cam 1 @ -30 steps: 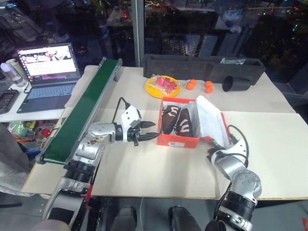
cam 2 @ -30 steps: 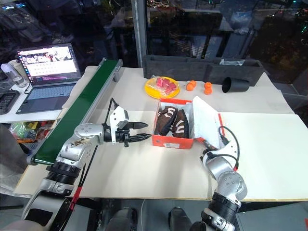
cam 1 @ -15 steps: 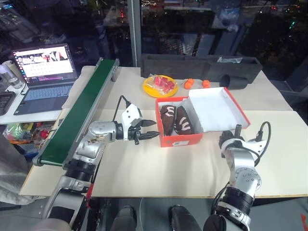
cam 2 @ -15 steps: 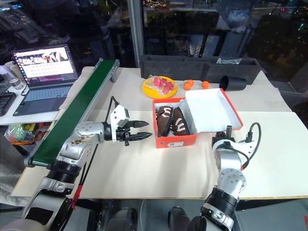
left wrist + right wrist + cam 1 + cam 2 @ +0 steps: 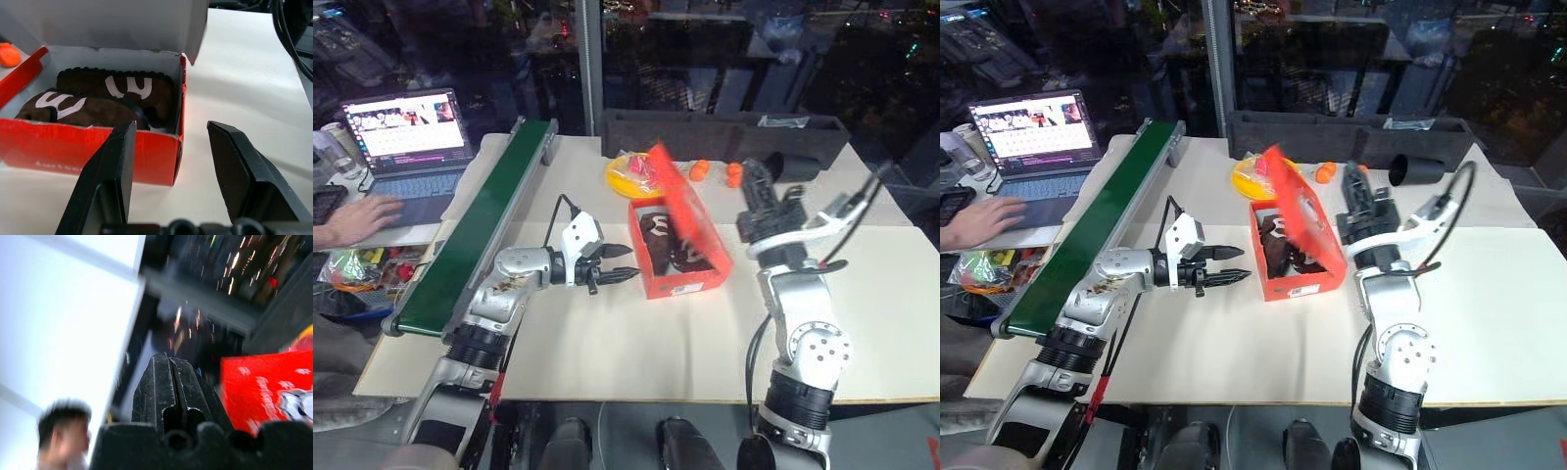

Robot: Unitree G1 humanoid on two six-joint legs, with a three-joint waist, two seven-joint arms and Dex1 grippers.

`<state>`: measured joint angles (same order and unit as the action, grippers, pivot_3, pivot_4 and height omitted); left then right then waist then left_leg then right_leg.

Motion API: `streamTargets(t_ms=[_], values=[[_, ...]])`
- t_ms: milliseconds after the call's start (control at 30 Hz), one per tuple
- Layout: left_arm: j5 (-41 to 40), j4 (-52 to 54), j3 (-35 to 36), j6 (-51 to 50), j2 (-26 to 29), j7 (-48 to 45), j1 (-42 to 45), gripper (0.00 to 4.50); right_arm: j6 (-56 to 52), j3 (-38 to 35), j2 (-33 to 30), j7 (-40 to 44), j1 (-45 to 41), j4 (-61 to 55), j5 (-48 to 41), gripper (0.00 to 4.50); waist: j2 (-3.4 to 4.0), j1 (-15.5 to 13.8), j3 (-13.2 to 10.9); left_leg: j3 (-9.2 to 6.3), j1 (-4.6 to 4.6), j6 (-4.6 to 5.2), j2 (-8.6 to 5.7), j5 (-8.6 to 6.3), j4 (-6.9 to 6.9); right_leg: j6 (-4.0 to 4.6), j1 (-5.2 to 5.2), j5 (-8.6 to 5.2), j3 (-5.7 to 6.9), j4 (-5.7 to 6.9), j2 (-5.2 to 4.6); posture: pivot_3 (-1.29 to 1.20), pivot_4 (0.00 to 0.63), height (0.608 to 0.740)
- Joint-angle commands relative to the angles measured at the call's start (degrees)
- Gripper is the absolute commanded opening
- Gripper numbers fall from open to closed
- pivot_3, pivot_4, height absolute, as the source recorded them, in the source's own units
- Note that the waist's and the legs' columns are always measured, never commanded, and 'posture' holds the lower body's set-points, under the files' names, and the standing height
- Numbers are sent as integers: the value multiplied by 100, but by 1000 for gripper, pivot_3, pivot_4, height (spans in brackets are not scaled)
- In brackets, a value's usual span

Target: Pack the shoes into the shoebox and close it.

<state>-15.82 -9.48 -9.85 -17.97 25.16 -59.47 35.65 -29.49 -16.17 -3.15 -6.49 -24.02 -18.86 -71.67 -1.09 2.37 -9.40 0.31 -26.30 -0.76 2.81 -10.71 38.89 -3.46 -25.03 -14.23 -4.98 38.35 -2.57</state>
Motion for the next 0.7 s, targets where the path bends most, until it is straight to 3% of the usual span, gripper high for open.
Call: streamTargets(t_ms=[33, 200, 400, 700], values=[[-5, 243, 59, -27, 12, 45, 47, 2480, -524, 696, -494, -49, -347, 327, 940, 78, 0, -1, 0, 0, 0, 0, 0, 0, 0, 0, 0, 0, 0, 0, 0, 0, 150, 681], [-16, 319, 57, -55, 8, 88, 1, 2480, -1037, 1329, -767, -79, -899, 1595, 1995, 78, 0, 22, 0, 1, 1, 0, 2, 0, -1, 3, -5, -1, -1, 6, 4, 0, 150, 681], [-19, 462, 84, -128, 3, 194, -76, 2480, -1782, 1436, -817, -152, -1256, 2752, 2675, 78, -7, 1, 3, 2, -3, 0, 0, 0, 1, 4, -5, -2, -1, 7, 1, 0, 150, 681], [-41, 666, 263, -298, -26, 637, -265, 2480, -2442, 1075, -757, -159, -1418, 2935, 2965, 78, -22, -31, 13, -3, 24, 0, 1, 0, 8, 3, 25, -2, 4, 12, 1, 0, 150, 681]])
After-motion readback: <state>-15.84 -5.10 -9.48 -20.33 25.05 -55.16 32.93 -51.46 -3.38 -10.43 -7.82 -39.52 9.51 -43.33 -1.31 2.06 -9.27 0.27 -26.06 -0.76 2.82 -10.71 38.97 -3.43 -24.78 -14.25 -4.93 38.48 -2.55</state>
